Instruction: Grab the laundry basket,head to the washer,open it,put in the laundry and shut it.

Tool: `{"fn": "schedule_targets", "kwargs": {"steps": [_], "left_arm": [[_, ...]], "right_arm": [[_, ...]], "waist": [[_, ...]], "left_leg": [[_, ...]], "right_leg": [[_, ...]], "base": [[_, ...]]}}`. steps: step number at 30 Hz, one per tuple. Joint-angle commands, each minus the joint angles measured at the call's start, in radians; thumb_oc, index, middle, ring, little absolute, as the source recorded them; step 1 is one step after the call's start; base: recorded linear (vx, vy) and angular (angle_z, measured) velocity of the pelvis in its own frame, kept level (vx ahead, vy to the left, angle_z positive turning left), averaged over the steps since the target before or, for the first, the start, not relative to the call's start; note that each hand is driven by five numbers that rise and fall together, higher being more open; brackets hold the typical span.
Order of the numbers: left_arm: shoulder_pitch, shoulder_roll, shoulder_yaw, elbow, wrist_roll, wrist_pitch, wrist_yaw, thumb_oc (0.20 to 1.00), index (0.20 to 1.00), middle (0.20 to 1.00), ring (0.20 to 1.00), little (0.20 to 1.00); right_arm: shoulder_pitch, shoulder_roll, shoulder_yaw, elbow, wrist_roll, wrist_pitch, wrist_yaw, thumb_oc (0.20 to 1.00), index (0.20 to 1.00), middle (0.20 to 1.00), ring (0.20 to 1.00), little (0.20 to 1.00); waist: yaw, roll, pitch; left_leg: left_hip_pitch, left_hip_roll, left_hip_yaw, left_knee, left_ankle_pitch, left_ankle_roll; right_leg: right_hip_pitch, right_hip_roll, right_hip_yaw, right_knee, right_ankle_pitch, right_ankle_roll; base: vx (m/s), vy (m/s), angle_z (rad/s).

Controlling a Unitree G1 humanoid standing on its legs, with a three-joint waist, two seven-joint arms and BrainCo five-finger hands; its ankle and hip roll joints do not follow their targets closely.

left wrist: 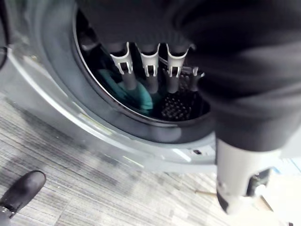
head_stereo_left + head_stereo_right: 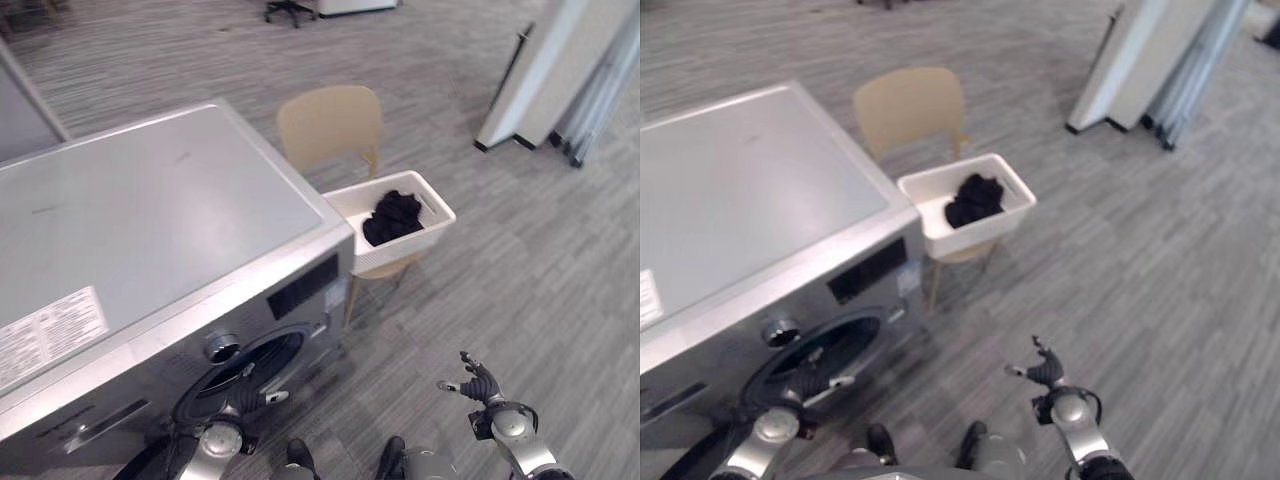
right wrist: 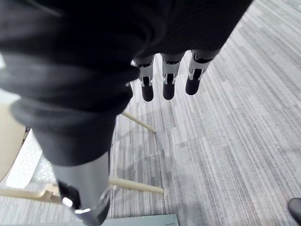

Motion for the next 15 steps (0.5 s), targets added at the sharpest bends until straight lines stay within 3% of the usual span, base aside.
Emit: {"fn": "schedule_targets", "kwargs": {"steps": [1,3,4,6,7,8,9,12,15], "left_arm": [[-0.074,-0.026,-0.029,0.008,0.044,-0.036,-0.003,1.000,1.000,1.000,1.000,1.000],[-0.072,-0.035,-0.034,0.013,0.050,-0.035,-0.008,1.000,1.000,1.000,1.000,1.000],[-0.073,-0.050,-0.046,0.015,0.055,-0.034,-0.009,1.000,1.000,1.000,1.000,1.000],[-0.083,-0.062,-0.069,0.011,0.047,-0.040,-0.009,1.000,1.000,1.000,1.000,1.000],[-0.083,-0.062,-0.069,0.011,0.047,-0.040,-0.009,1.000,1.000,1.000,1.000,1.000],[-0.094,-0.061,-0.085,0.001,0.045,-0.041,-0.011,1.000,1.000,1.000,1.000,1.000],[-0.094,-0.062,-0.088,-0.003,0.042,-0.041,-0.012,1.000,1.000,1.000,1.000,1.000],[-0.095,-0.066,-0.089,-0.006,0.034,-0.043,-0.008,1.000,1.000,1.000,1.000,1.000],[-0.091,-0.066,-0.083,0.001,0.034,-0.043,-0.002,1.000,1.000,1.000,1.000,1.000]], "right_arm": [[0.000,-0.081,-0.013,-0.075,-0.029,-0.020,-0.016,1.000,1.000,1.000,1.000,1.000],[0.014,-0.093,-0.022,-0.091,-0.028,-0.018,-0.018,1.000,1.000,1.000,1.000,1.000],[0.025,-0.110,-0.032,-0.105,-0.026,-0.021,-0.022,1.000,1.000,1.000,1.000,1.000],[0.021,-0.116,-0.039,-0.099,-0.016,-0.024,-0.029,1.000,1.000,1.000,1.000,1.000],[0.021,-0.116,-0.039,-0.099,-0.016,-0.025,-0.028,1.000,1.000,1.000,1.000,1.000],[0.027,-0.116,-0.046,-0.100,-0.003,-0.028,-0.027,1.000,1.000,1.000,1.000,1.000],[0.032,-0.116,-0.047,-0.096,0.001,-0.030,-0.029,1.000,1.000,1.000,1.000,1.000],[0.035,-0.112,-0.040,-0.076,0.002,-0.031,-0.033,1.000,1.000,1.000,1.000,1.000],[0.031,-0.105,-0.027,-0.058,0.006,-0.029,-0.037,1.000,1.000,1.000,1.000,1.000]], "waist": [[-0.001,0.036,0.015],[-0.010,0.045,0.015],[-0.021,0.058,0.027],[-0.012,0.051,0.039],[-0.014,0.052,0.038],[-0.010,0.048,0.042],[-0.005,0.049,0.047],[0.011,0.049,0.058],[0.040,0.054,0.070]], "left_leg": [[0.004,0.011,-0.195,0.148,-0.129,-0.007],[0.002,0.023,-0.195,0.182,-0.146,-0.012],[-0.015,0.025,-0.245,0.241,-0.157,-0.017],[-0.075,-0.012,-0.341,0.256,-0.127,-0.015],[-0.077,-0.012,-0.343,0.257,-0.128,-0.014],[-0.131,-0.049,-0.411,0.246,-0.120,-0.017],[-0.148,-0.065,-0.434,0.238,-0.117,-0.016],[-0.223,-0.103,-0.491,0.205,-0.058,-0.026],[-0.278,-0.112,-0.517,0.150,0.018,-0.038]], "right_leg": [[0.061,0.074,0.097,-0.258,0.057,0.042],[0.075,0.091,0.108,-0.284,0.055,0.032],[0.083,0.115,0.151,-0.306,0.042,0.017],[0.083,0.120,0.170,-0.325,0.052,-0.004],[0.083,0.120,0.168,-0.326,0.052,-0.004],[0.085,0.122,0.180,-0.330,0.049,-0.005],[0.092,0.130,0.188,-0.333,0.044,-0.006],[0.108,0.153,0.216,-0.343,0.039,-0.007],[0.145,0.186,0.253,-0.353,0.018,-0.010]], "base": [[0.13,-0.284,-1.00],[0.12,-0.145,-0.64],[0.11,-0.061,-0.40],[0.02,-0.087,-0.60],[0.01,-0.091,-0.50],[0.12,-0.056,-0.38],[0.17,-0.063,-0.17],[0.16,-0.017,-0.32],[0.19,0.021,-0.19]]}}
